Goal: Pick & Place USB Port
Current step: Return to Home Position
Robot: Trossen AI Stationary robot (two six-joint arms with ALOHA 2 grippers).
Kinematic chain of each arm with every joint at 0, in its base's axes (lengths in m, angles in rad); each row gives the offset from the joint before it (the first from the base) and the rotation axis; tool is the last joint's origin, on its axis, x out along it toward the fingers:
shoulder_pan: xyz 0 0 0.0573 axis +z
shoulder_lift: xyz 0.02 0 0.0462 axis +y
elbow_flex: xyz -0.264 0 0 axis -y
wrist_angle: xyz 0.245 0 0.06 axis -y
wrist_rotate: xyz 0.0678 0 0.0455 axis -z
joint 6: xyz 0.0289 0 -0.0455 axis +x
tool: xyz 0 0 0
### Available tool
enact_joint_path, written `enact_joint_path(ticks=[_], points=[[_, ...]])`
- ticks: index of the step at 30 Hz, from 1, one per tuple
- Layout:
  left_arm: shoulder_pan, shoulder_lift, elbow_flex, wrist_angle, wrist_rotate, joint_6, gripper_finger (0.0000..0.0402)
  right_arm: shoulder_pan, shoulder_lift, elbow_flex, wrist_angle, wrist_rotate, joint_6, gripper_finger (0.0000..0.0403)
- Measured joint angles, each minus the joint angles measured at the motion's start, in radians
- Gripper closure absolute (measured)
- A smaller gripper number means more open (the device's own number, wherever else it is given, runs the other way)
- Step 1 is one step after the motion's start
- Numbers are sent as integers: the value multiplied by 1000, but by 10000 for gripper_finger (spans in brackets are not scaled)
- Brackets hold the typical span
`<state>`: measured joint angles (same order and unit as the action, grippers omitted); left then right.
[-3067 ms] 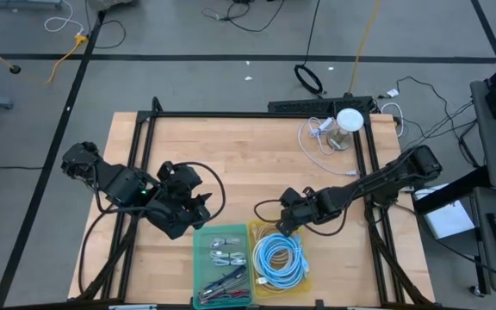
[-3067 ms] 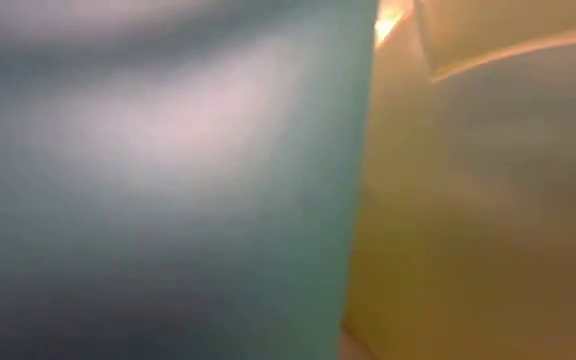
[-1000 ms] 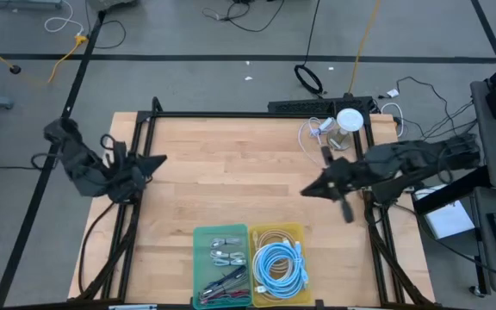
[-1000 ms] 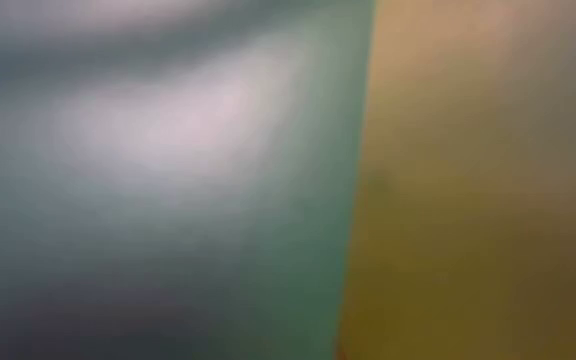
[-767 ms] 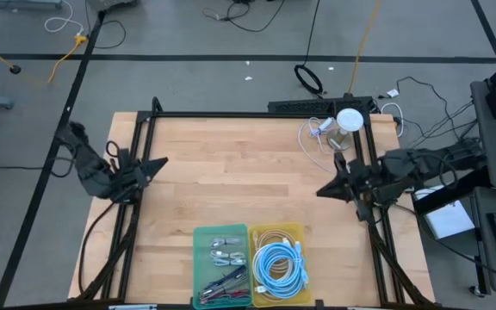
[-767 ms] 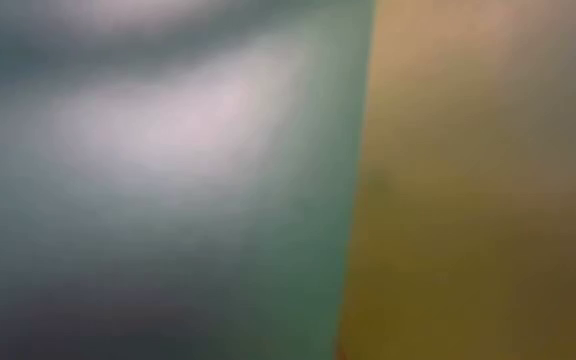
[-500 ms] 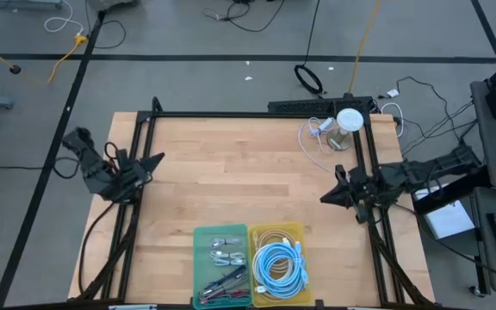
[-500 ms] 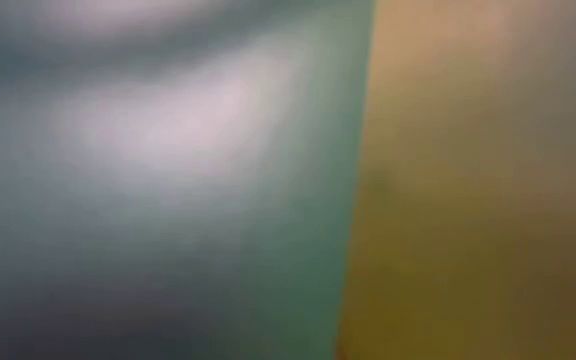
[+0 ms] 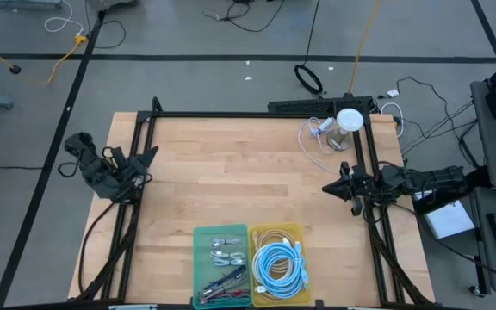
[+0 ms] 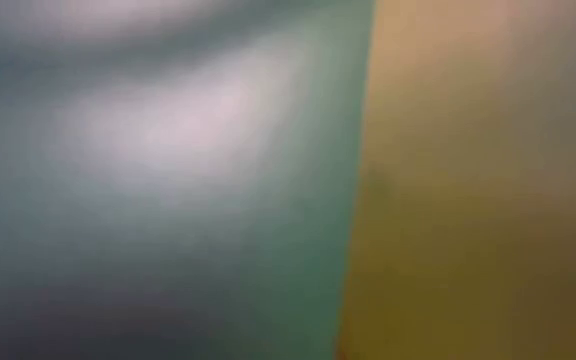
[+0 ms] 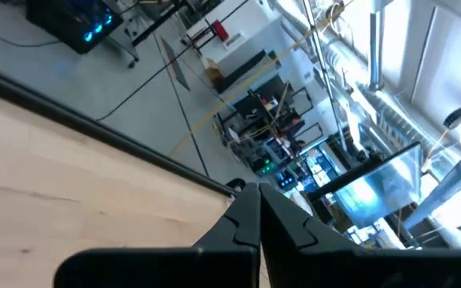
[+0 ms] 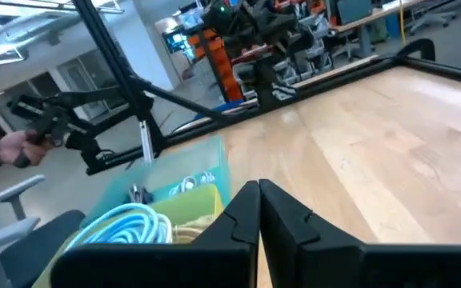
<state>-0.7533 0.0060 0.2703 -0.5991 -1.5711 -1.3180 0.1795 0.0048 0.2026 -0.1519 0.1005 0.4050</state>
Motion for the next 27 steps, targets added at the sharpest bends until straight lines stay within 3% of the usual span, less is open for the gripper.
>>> enact_joint_path(ticks=[3,8,14,19,27], points=[[8,0,0,-123,-5,-97,399,-17,12,1,-9,5,-5,403],[26,0,0,-248,-4,-95,400,-44,-2,1,-127,118,-25,403],[42,0,0,-264,39,-71,385,-50,1,1,-220,215,29,403],[42,0,0,-264,68,-70,375,-49,3,1,-218,211,25,403],[42,0,0,-264,241,-70,374,-49,4,1,-218,210,28,403]])
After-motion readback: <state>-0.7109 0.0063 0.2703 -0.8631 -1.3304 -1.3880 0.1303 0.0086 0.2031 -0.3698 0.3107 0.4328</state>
